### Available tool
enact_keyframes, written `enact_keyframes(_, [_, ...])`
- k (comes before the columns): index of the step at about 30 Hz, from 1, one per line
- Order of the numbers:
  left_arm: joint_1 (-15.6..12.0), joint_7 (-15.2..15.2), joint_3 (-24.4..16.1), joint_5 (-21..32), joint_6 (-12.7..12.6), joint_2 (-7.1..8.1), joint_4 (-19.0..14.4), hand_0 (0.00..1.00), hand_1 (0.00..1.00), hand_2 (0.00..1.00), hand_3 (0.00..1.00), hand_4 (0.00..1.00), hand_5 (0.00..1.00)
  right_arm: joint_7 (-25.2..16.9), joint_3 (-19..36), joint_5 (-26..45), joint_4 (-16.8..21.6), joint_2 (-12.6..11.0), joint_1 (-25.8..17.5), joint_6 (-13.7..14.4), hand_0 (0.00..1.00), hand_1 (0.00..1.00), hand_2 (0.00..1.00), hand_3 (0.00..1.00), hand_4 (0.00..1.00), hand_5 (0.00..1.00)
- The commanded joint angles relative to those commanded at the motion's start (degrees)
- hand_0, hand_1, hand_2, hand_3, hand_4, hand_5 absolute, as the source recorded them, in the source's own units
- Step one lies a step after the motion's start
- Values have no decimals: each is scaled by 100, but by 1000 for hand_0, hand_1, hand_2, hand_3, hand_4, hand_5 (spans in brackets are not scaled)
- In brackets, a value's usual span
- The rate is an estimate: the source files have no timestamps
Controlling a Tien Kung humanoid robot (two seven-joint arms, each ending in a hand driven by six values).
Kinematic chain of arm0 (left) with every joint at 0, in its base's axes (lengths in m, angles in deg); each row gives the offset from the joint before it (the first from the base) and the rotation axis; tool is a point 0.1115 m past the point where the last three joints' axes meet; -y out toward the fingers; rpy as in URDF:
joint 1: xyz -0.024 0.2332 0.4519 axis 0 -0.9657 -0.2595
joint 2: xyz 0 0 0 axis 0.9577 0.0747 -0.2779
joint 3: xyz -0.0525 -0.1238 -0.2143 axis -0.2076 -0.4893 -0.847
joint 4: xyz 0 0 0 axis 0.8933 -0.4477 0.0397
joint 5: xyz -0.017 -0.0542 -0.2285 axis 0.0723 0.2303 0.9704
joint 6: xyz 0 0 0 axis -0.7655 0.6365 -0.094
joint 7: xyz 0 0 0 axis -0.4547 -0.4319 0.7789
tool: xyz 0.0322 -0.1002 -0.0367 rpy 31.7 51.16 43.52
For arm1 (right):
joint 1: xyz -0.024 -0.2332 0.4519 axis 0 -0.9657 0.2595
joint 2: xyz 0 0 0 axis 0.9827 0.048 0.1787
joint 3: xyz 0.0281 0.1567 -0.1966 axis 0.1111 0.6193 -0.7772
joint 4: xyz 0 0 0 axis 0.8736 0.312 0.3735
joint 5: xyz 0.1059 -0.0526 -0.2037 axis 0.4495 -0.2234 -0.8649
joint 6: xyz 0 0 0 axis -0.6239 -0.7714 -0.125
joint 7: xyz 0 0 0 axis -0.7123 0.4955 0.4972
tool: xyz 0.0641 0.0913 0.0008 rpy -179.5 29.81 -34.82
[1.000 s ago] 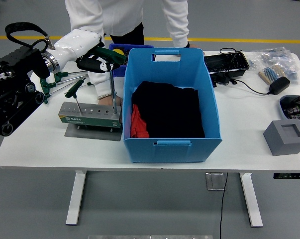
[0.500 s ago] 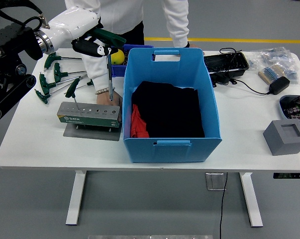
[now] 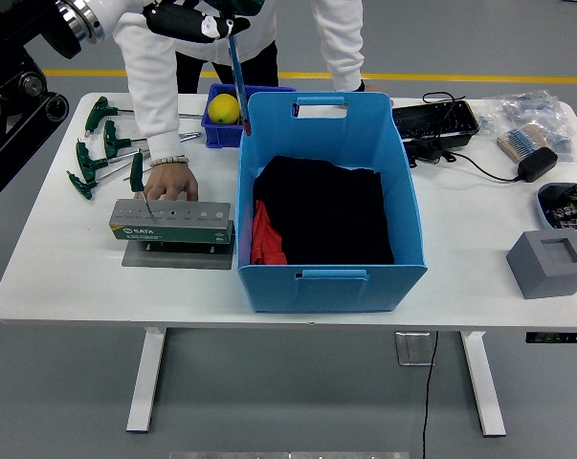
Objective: Lift tool from toolbox,place it in box,lift tool from toolbox,place it in box
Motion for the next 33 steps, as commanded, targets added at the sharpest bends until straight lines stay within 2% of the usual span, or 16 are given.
enact_keyframes(5, [42, 5, 402, 211, 22, -298, -39, 80, 2, 2, 18, 708, 550, 27, 53, -87, -2, -11, 33, 6, 735, 739, 796, 650, 901, 751])
enact_keyframes(7, [44, 20, 633, 331, 87, -473, 62, 84, 2, 2, 21, 705, 545, 33, 57, -117, -3, -25, 53, 1, 735, 739, 796, 650, 901, 751])
enact_keyframes(12, [63, 50, 1140, 767, 155, -781, 402, 92, 2, 7, 28, 702, 540, 34, 64, -170, -7, -55, 89, -7, 735, 739, 795, 650, 901, 752])
enact_keyframes(15, [60, 48, 1430, 1090, 180, -908, 624, 92, 2, 7, 28, 702, 540, 19, 34, -143, -11, -67, 101, -9, 735, 739, 795, 650, 901, 752])
enact_keyframes(17, [59, 18, 1608, 1261, 209, -979, 780, 92, 2, 7, 28, 702, 540, -41, -178, 104, -9, -73, 101, -8, 735, 739, 795, 650, 901, 752])
enact_keyframes(18, [58, -15, 1673, 1336, 246, -1007, 843, 130, 2, 50, 78, 693, 533, -62, -272, 228, -7, -74, 103, -5, 734, 739, 794, 649, 902, 752])
enact_keyframes(23, [15, -152, 2030, 2017, 513, -1183, 1201, 130, 2, 50, 78, 693, 533, -101, -438, 482, -1, -77, 110, 7, 734, 739, 794, 649, 902, 752])
enact_keyframes(24, [14, -158, 2088, 2115, 531, -1212, 1248, 175, 59, 109, 162, 701, 570, -101, -438, 483, 0, -78, 113, 8, 735, 738, 793, 644, 903, 751])
enact_keyframes(29, [59, -265, 2433, 2490, 722, -1422, 1571, 175, 59, 109, 162, 701, 570, -73, -373, 362, 7, -92, 150, 19, 735, 738, 793, 644, 903, 751])
enact_keyframes(30, [68, -292, 2473, 2541, 747, -1451, 1613, 231, 151, 204, 313, 743, 651, -70, -365, 347, 8, -95, 152, 20, 735, 738, 792, 645, 902, 750])
enact_keyframes(33, [104, -349, 2637, 2711, 817, -1580, 1804, 231, 151, 204, 313, 743, 651, -52, -323, 272, 11, -103, 167, 27, 735, 738, 792, 645, 902, 750])
